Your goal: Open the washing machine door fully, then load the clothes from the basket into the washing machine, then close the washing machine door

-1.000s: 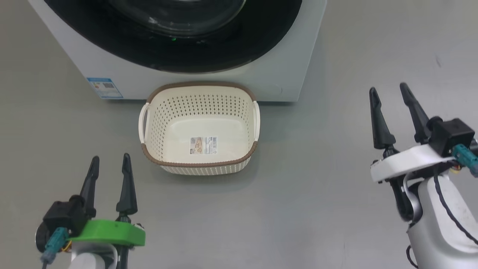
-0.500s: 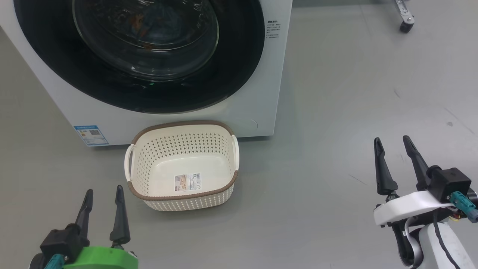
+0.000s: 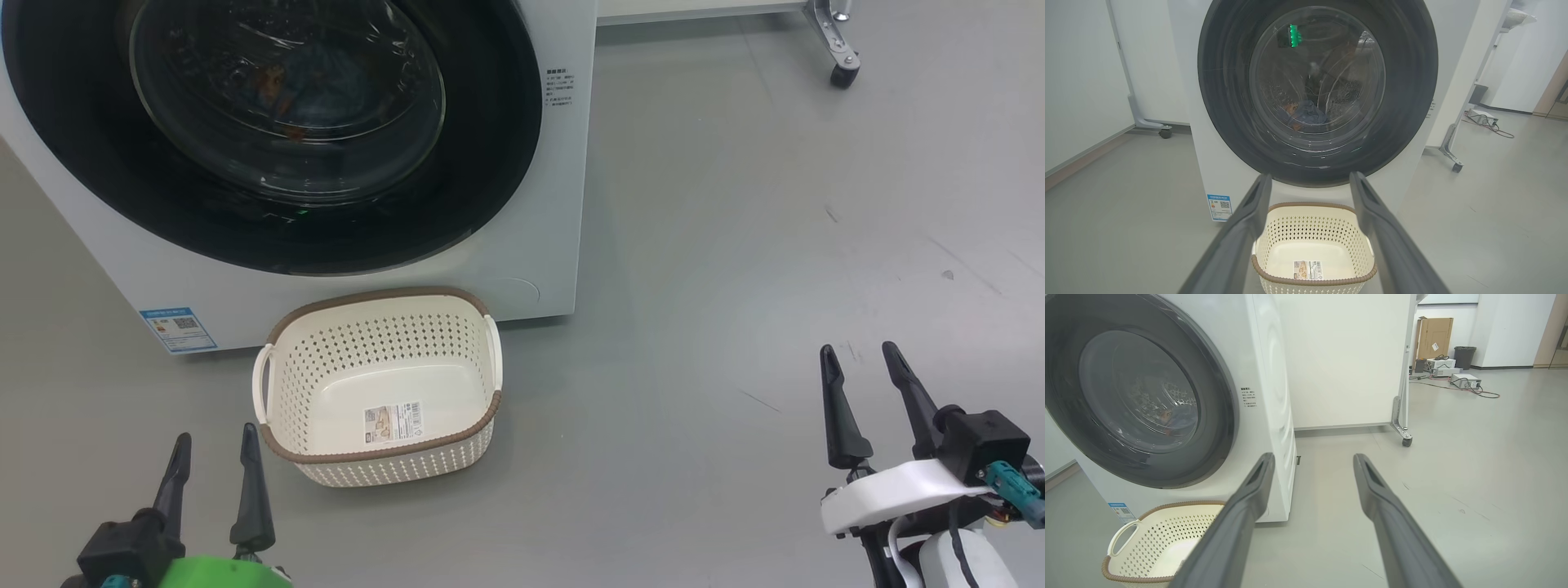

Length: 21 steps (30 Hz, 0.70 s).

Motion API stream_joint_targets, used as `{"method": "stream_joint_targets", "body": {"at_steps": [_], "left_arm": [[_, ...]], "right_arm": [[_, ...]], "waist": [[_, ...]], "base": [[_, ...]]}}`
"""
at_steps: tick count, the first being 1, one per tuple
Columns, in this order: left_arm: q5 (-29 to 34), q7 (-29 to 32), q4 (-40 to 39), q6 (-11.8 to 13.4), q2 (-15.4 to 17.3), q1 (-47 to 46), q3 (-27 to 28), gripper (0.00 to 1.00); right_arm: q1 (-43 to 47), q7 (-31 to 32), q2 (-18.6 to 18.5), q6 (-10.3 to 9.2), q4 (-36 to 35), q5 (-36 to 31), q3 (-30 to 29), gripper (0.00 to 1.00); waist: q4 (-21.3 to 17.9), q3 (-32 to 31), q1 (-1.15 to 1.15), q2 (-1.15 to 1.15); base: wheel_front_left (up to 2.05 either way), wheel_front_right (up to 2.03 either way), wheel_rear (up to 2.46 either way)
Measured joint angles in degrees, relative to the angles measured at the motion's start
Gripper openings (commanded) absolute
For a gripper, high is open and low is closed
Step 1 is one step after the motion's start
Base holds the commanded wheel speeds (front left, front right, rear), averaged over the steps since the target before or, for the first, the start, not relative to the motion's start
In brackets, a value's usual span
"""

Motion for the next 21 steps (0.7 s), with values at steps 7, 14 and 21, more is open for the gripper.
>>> {"method": "stream_joint_targets", "body": {"at_steps": [7,14,21], "left_arm": [[0.0,0.0,-0.1,0.0,-0.1,0.1,0.0,0.0],[-0.2,0.1,3.8,0.0,-1.3,1.2,-0.5,0.0],[-4.0,1.6,4.6,0.0,-1.3,1.1,0.0,0.0]], "right_arm": [[0.8,0.0,0.4,0.01,-0.5,-0.4,-0.8,0.0],[3.5,0.1,2.0,0.01,3.6,-0.2,-0.5,0.0],[3.2,1.3,2.0,0.01,4.0,3.6,-1.3,0.0]], "waist": [[-0.1,-0.1,0.0,0.0],[-0.1,-0.1,0.0,0.0],[0.2,-0.2,0.0,0.0]], "base": [[0.0,0.0,0.0],[0.0,0.0,0.0],[0.0,0.0,0.0]]}}
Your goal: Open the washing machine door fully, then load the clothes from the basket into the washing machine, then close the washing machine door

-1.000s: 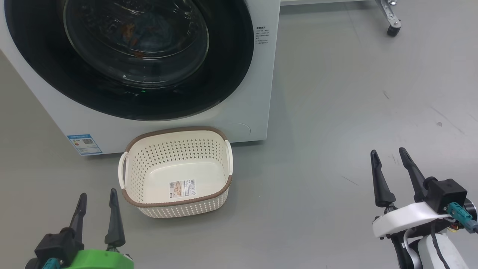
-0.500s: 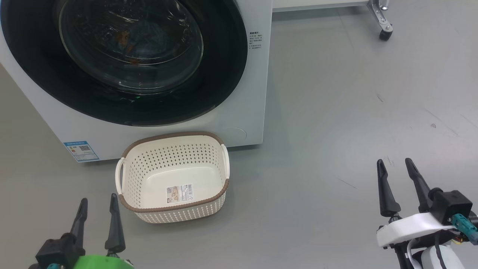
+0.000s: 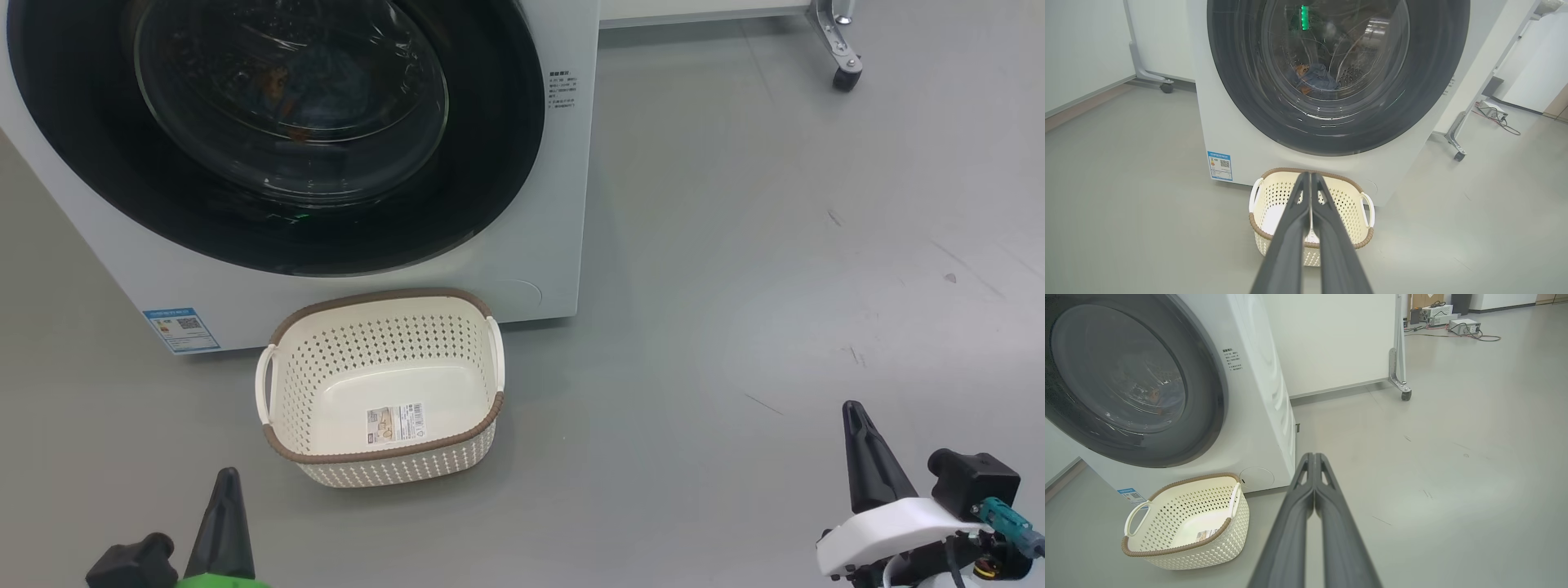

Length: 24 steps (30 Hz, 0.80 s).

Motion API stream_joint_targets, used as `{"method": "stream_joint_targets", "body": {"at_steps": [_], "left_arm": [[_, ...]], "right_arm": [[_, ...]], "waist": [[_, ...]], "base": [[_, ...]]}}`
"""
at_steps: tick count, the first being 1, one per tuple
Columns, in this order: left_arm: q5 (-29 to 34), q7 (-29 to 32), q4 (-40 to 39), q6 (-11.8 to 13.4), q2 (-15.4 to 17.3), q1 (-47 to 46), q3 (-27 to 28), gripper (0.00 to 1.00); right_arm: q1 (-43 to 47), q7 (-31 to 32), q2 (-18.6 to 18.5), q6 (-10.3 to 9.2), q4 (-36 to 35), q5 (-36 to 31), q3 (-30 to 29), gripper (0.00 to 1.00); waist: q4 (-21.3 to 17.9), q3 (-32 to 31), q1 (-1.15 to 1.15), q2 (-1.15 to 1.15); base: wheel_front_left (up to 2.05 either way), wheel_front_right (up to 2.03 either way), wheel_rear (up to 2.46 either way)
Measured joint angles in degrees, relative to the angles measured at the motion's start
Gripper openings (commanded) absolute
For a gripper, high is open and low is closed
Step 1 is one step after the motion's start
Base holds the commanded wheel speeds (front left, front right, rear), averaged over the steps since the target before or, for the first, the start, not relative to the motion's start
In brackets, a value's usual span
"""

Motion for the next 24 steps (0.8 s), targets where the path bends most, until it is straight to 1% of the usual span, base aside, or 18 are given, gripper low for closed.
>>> {"method": "stream_joint_targets", "body": {"at_steps": [9,20,24], "left_arm": [[-8.1,2.0,0.5,0.0,0.0,-0.3,0.5,0.0],[-15.5,4.4,0.8,-0.1,0.0,-1.4,1.5,0.0],[-17.2,5.2,0.8,-0.1,0.0,-1.6,1.6,0.0]], "right_arm": [[-0.4,2.3,0.0,0.0,0.7,8.9,-1.1,0.0],[-1.3,5.1,0.0,0.0,0.8,17.2,-1.9,0.0],[-1.3,5.8,0.0,0.0,0.9,19.5,-2.3,0.0]], "waist": [[0.3,-0.1,0.0,0.0],[0.7,-0.3,0.0,0.0],[0.9,-0.3,0.0,0.0]], "base": [[0.0,0.0,0.0],[0.0,0.0,0.0],[0.0,0.0,0.0]]}}
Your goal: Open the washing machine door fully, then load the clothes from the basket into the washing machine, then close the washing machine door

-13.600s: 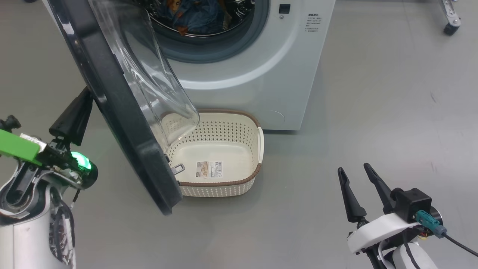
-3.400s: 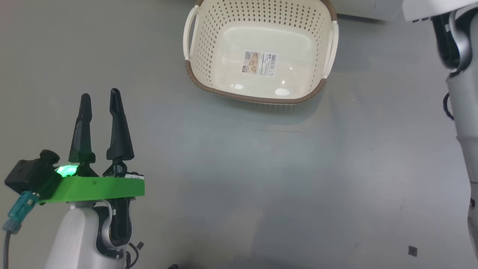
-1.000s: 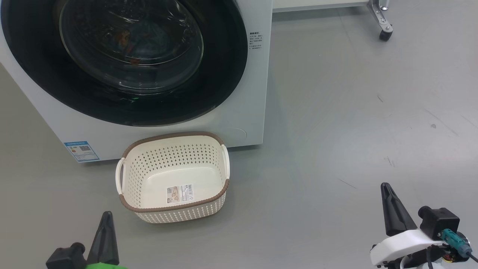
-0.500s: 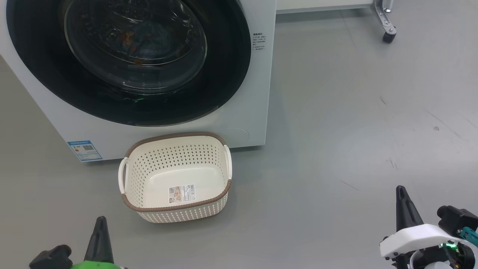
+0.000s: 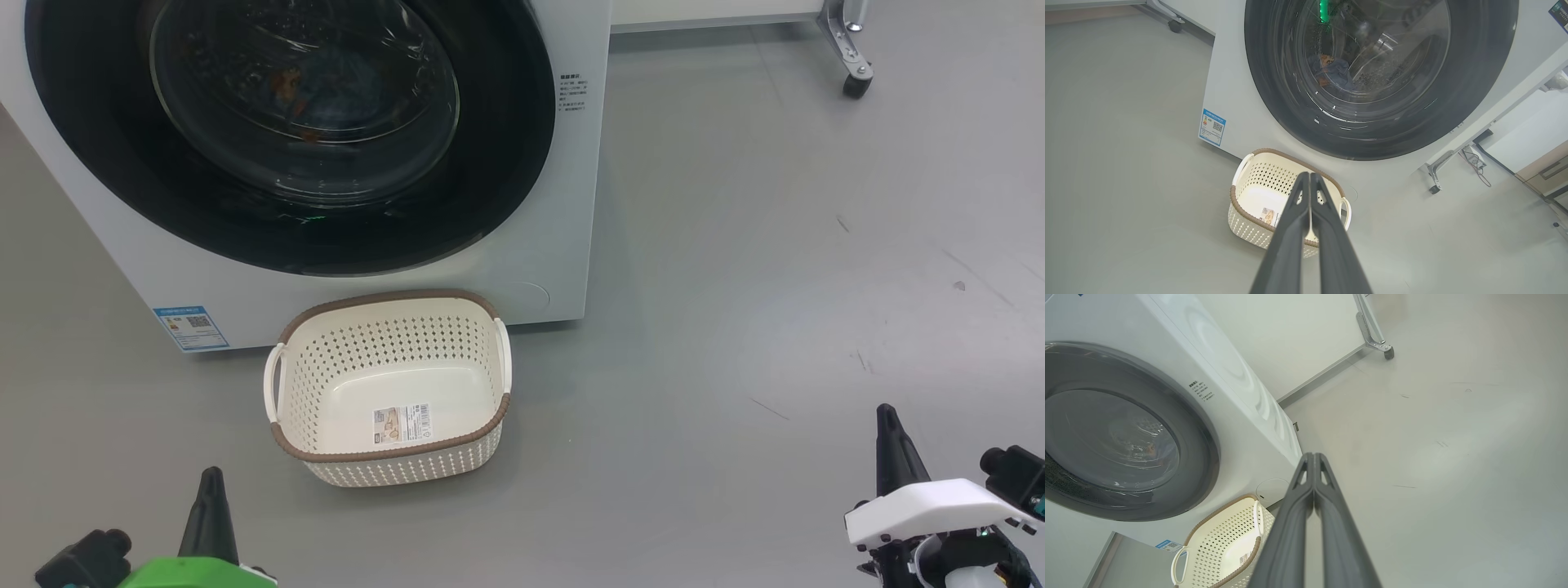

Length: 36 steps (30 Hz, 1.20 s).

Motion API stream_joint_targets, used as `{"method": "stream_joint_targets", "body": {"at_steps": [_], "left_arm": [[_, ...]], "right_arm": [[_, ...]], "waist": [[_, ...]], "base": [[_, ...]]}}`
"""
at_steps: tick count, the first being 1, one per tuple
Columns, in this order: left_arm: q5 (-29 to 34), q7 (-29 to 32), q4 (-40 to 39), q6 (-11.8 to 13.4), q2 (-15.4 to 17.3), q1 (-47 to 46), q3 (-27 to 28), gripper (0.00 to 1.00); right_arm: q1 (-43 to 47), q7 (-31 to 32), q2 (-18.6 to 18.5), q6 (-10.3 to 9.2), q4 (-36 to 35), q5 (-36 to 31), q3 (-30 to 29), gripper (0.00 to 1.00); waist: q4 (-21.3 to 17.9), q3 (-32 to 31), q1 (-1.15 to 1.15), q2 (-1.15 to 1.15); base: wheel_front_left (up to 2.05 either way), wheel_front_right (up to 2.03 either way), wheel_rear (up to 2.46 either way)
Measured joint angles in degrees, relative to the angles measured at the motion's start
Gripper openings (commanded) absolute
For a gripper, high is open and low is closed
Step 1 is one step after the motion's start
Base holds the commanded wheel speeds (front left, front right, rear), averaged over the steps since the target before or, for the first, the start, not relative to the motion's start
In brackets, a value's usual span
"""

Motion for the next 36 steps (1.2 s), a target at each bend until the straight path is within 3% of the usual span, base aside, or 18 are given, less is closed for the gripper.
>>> {"method": "stream_joint_targets", "body": {"at_steps": [36], "left_arm": [[-26.3,7.5,0.7,-0.2,0.2,-3.5,2.5,0.0]], "right_arm": [[-2.4,7.6,0.1,0.01,0.2,29.0,-3.0,0.0]], "waist": [[1.3,-0.5,0.0,0.0]], "base": [[0.0,0.0,0.0]]}}
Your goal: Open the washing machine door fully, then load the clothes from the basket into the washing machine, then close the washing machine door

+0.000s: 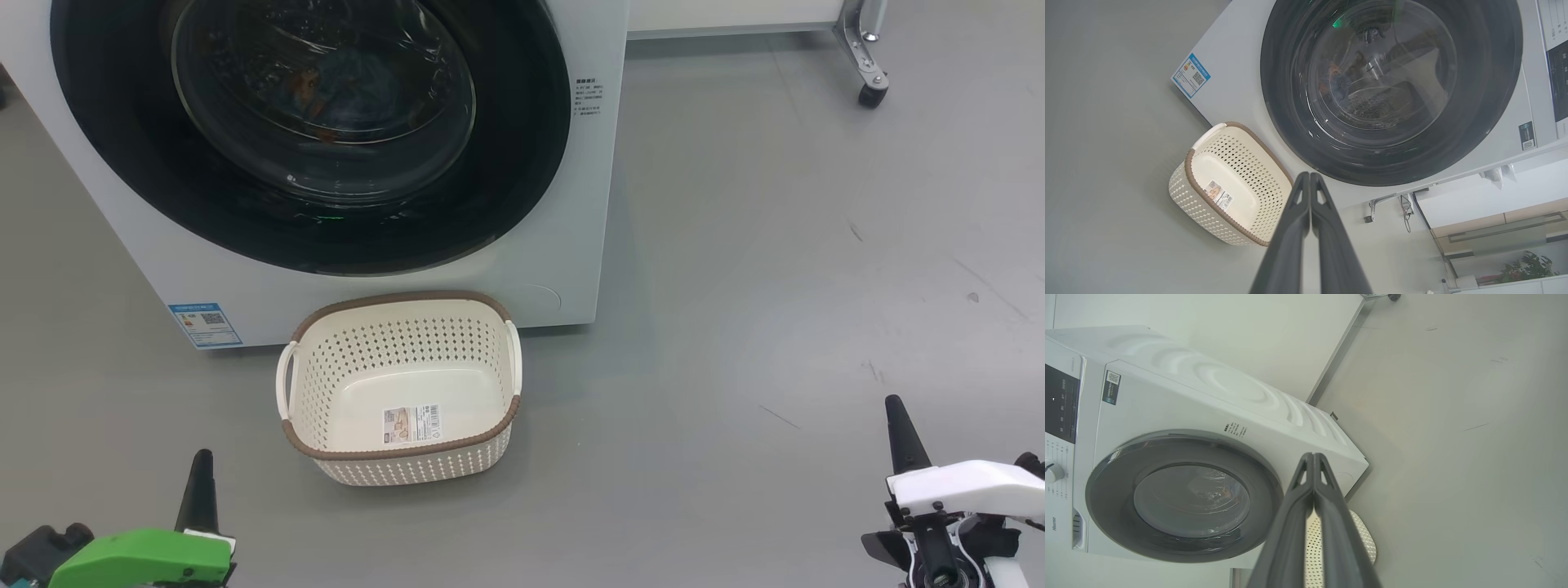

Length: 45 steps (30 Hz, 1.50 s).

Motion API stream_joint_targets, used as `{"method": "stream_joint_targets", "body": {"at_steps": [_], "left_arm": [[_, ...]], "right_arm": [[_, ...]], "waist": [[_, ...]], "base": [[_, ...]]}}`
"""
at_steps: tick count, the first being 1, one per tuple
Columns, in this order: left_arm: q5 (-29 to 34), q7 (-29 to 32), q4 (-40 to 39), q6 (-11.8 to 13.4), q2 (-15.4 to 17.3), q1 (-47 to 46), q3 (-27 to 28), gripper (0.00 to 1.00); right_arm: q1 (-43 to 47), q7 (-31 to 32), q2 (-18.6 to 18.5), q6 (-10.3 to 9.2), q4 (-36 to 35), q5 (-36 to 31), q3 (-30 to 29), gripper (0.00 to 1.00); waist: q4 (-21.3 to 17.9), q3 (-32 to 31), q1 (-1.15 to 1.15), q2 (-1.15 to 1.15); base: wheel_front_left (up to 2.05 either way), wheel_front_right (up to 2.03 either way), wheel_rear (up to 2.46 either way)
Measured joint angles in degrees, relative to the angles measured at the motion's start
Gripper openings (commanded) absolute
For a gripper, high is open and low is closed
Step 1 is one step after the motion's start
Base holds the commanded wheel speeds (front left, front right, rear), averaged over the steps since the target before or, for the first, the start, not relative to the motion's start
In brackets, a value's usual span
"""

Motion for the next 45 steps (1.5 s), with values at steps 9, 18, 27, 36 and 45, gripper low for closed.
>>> {"method": "stream_joint_targets", "body": {"at_steps": [9,18,27,36,45], "left_arm": [[-6.0,1.7,0.2,0.0,0.0,-0.8,0.8,0.0],[-12.5,3.4,0.5,0.0,0.1,-1.7,1.3,0.0],[-19.1,5.2,0.6,-0.3,0.2,-2.7,1.8,0.0],[-25.3,6.8,0.7,-0.5,0.4,-3.6,2.6,0.0],[-25.4,6.8,0.7,-0.5,0.4,-3.7,2.6,0.0]], "right_arm": [[-1.1,1.7,0.0,0.02,0.0,7.0,-0.7,0.0],[-1.3,3.6,0.1,0.02,0.1,14.1,-1.4,0.0],[-2.3,5.1,0.1,0.03,0.1,21.2,-2.0,0.0],[-2.5,6.8,0.1,0.03,0.2,27.8,-2.8,0.0],[-2.6,7.0,0.1,0.03,0.2,27.9,-2.8,0.0]], "waist": [[0.3,-0.1,0.0,0.0],[0.7,-0.2,0.0,0.0],[1.0,-0.3,0.0,0.0],[1.3,-0.4,0.0,0.0],[1.3,-0.4,0.0,0.0]], "base": [[0.0,0.0,0.0],[0.0,0.0,0.0],[0.0,0.0,0.0],[0.0,0.0,0.0],[0.0,0.0,0.0]]}}
